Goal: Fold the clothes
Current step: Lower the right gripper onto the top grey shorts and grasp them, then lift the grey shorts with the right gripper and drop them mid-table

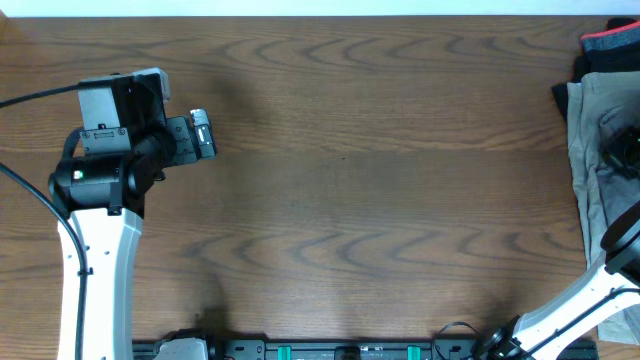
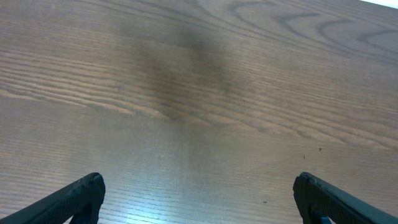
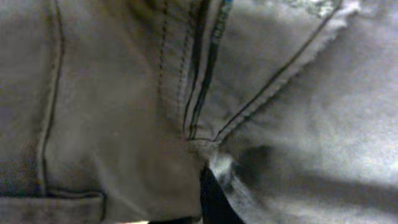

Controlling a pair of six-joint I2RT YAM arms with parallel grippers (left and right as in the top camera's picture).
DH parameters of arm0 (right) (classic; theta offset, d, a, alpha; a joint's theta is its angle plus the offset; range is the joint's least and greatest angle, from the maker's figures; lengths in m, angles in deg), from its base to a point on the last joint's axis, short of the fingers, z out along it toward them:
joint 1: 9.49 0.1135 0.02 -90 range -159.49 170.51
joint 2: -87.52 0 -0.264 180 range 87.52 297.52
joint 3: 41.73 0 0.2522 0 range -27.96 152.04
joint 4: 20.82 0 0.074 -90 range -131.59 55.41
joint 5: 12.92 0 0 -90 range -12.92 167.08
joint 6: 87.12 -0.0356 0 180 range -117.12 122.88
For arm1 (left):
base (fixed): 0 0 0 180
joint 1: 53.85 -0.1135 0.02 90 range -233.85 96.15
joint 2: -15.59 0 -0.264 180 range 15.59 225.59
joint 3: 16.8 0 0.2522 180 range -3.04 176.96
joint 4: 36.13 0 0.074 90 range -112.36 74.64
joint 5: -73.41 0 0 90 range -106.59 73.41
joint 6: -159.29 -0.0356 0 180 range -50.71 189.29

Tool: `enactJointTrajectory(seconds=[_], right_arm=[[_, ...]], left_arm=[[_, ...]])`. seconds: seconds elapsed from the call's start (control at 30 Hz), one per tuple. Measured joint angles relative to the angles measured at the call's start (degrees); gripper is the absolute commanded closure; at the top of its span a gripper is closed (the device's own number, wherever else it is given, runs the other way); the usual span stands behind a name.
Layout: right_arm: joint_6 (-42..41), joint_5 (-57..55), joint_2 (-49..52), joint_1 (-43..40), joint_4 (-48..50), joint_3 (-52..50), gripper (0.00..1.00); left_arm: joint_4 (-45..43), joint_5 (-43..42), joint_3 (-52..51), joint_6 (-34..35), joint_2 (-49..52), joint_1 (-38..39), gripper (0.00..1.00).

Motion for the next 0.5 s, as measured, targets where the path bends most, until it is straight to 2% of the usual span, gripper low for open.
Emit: enactJointTrajectory(seconds=[0.2,0.5], right_arm=[[-0.5,-0.7,-4.4,0.0,-1.2,0.0,0.99],[-4.9,-4.0,-21.8,-1.8,-0.3,0.2,0.99]], left_arm=[[0.0,0.0,0.0,0.0,0.0,0.0,0.02],[0.0,0.0,0.0,0.0,0.0,0.0,0.02]])
